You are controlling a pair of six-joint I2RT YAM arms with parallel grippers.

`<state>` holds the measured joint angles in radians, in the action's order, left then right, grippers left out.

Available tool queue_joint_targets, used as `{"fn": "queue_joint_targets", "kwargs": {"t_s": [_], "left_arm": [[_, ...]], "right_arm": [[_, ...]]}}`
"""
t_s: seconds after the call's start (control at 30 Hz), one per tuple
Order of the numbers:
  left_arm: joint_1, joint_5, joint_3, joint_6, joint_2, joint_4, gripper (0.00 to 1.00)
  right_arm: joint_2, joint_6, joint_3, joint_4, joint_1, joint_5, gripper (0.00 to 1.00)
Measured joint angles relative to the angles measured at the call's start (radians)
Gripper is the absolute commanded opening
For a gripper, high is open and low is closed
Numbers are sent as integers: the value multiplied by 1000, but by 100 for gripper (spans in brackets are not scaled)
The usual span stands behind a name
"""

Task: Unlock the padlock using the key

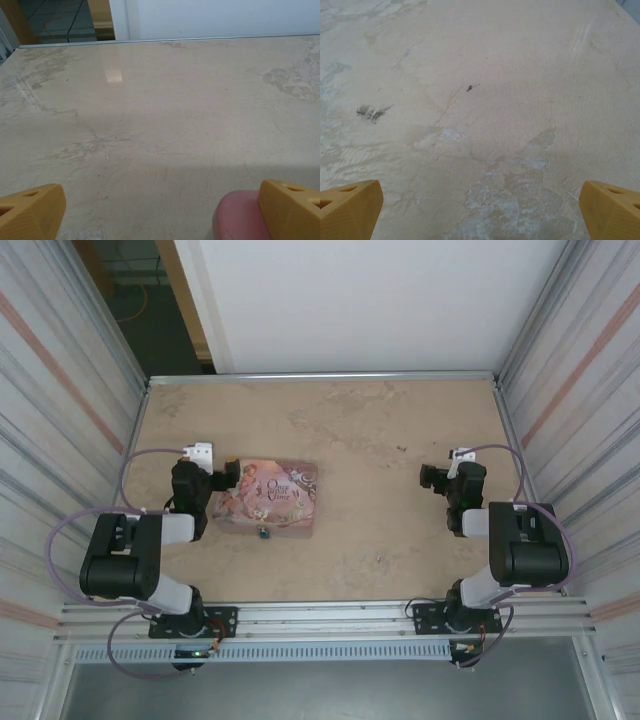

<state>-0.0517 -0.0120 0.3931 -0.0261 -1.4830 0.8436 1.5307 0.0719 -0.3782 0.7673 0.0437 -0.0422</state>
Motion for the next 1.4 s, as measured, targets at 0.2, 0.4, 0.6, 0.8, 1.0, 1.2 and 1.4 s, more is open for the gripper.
{"fn": "queue_joint_targets", "kwargs": {"t_s": [0.2, 0.4, 0.6, 0.8, 1.0, 1.2, 1.4], "left_arm": [[0, -5, 1, 0, -2, 0, 99], [0, -11, 5, 0, -7, 4, 99], [0, -12, 5, 0, -8, 5, 99], [0, -15, 5, 0, -9, 7, 99], [0, -15, 5, 0, -9, 8, 99], [0, -15, 6, 0, -9, 8, 99], [6, -15, 6, 0, -10, 7, 99]], "right_arm": [[2, 3, 0, 14, -1, -11, 99], [2, 3, 0, 18, -1, -11, 99], [2, 3, -5, 18, -1, -11, 99], [2, 3, -5, 18, -1, -11, 99], [2, 4, -5, 18, -1, -11, 99], [2, 4, -5, 18, -1, -11, 99], [2, 4, -5, 18, -1, -11, 99]]}}
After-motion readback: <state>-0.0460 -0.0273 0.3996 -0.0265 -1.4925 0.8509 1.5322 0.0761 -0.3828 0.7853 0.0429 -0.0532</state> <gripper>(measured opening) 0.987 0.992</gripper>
